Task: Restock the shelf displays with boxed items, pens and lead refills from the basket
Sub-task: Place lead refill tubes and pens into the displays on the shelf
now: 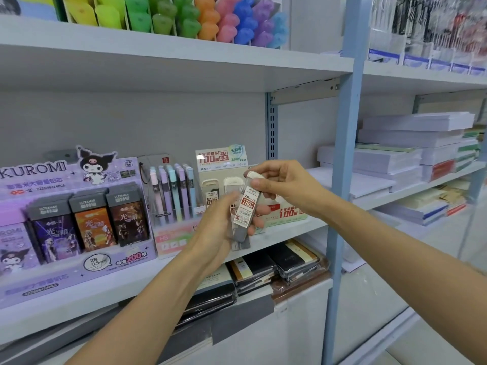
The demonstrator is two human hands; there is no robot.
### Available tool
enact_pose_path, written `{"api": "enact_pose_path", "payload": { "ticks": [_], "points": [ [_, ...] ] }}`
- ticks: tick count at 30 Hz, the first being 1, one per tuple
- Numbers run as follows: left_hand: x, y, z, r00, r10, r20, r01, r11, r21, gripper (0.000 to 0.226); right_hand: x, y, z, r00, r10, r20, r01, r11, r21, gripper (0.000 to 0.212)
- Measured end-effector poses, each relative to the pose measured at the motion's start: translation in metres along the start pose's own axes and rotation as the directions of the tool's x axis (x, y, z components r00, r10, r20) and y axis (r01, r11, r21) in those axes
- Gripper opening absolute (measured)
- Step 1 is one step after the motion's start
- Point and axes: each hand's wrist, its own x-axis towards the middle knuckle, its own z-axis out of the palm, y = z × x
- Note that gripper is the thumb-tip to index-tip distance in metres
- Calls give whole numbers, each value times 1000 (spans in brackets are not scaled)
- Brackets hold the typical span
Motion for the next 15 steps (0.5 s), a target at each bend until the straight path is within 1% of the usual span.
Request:
{"api": "enact_pose_path", "payload": {
  "ticks": [1, 2, 3, 5, 7, 9, 11, 15],
  "points": [
    [-2, 1, 0, 1000, -12, -11, 12, 1000, -28, 37, -1, -3, -2, 1000, 5, 2, -5, 1000, 3, 21],
    [-4, 2, -1, 999, -17, -41, 17, 1000, -17, 39, -3, -6, -4, 1000, 7, 10, -7, 1000, -1, 20],
    [-6, 3, -1, 997, -8, -82, 11, 999, 33, 37, -4, -9, -6, 1000, 6, 18, -5, 1000, -9, 19],
    [-9, 3, -5, 985, 71, -157, -44, 984, 173, 27, -7, -15, -9, 1000, -3, 25, 3, 1000, -17, 19],
    [-13, 5, -8, 968, 164, -191, -112, 960, 255, 19, -9, -22, -11, 999, -13, 41, 13, 1000, 2, 17],
    [-17, 9, -9, 963, 185, -198, -132, 958, 254, 17, -10, -27, -9, 998, -6, 69, 5, 1000, 12, 14],
    [-20, 12, -8, 971, 164, -172, -122, 964, 235, 19, -10, -29, -2, 996, -11, 91, 12, 1000, -13, 16],
    [-26, 14, -5, 987, 117, -111, -88, 967, 238, 28, -9, -33, 12, 983, -87, 159, 101, 992, -79, 16]
  ]
}}
